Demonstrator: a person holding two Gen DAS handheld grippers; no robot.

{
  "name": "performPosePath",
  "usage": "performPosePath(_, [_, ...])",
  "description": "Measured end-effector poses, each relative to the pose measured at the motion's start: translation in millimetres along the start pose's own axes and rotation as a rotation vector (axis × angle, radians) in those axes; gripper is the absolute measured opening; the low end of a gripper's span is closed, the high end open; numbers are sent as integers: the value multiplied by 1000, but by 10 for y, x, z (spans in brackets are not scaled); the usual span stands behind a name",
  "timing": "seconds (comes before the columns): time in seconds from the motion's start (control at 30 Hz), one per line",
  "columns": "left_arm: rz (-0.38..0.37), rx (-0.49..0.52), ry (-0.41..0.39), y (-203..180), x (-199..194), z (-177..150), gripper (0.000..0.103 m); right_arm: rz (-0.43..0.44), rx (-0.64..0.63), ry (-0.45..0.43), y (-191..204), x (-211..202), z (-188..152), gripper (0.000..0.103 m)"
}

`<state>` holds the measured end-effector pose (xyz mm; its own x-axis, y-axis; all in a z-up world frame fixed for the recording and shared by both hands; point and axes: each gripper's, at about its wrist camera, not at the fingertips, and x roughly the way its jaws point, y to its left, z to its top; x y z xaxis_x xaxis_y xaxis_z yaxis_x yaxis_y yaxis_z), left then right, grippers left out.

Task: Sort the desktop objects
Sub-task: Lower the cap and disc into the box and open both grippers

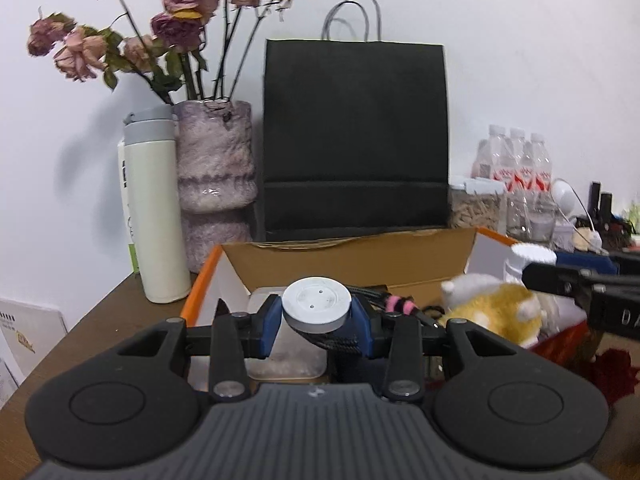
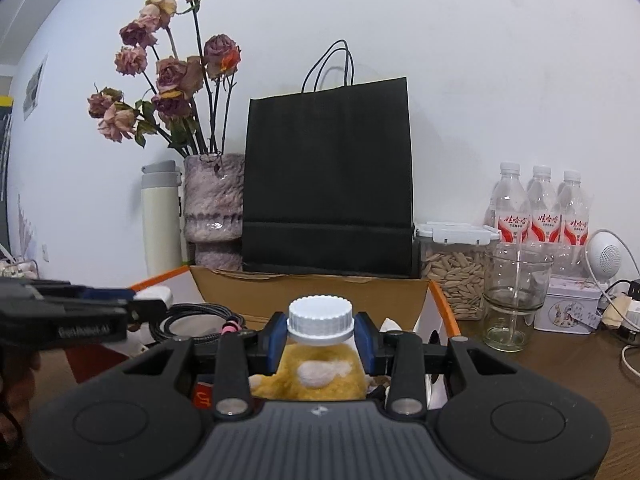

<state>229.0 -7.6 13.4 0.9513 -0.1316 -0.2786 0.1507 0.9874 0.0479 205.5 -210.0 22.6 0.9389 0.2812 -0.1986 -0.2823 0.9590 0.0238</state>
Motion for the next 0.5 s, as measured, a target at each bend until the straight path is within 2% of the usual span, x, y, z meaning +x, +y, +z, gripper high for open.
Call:
performPosePath(0.3, [4,12,-39,-46,-69,-29,39,-8,14,2,-11,-12,4,36])
performPosePath(0.37, [2,9,-50,-43,-78,-23,44,-6,17,-1,-16,-19,3,37])
performPosePath(0.4, [3,10,-55,-47,-86,-26,54,-7,20,-7,-21,-27,1,45])
performPosePath(0.43, [4,8,-64,-47,-99,-28,69,-8,22,-12,-26,-35,1,53])
performPosePath(0.47, [6,6,-76,-46,-113,-26,87,-8,22,-21,-28,-47,0,68])
performPosePath(0.5, [9,5,-95,-50,-135,-31,93,-6,20,-31,-28,-61,1,77])
